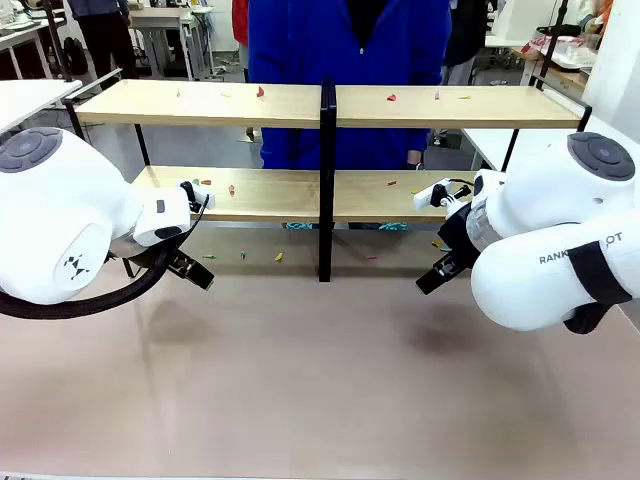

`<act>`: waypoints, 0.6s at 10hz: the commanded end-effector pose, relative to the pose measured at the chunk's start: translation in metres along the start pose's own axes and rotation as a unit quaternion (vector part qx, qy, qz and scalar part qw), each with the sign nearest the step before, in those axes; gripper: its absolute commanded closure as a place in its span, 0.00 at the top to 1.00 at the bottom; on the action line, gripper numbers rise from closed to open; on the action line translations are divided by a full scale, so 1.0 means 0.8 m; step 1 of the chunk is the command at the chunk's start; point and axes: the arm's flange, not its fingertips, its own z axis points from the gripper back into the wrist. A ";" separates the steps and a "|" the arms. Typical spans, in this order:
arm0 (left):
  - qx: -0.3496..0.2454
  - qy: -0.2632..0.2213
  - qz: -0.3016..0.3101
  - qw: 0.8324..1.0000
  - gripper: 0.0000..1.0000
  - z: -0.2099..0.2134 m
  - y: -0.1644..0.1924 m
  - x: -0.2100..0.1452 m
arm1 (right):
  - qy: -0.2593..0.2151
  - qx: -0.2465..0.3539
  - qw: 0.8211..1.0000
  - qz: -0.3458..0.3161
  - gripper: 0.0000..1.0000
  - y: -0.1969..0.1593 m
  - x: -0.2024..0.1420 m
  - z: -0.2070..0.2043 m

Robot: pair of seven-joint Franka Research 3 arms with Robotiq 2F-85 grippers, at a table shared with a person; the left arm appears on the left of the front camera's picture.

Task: Clean the shelves.
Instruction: Pick up the Duster when the human hands it over.

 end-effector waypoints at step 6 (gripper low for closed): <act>0.000 0.000 0.000 1.000 1.00 0.000 0.000 0.000 | 0.000 0.000 1.000 0.000 1.00 0.000 0.000 0.000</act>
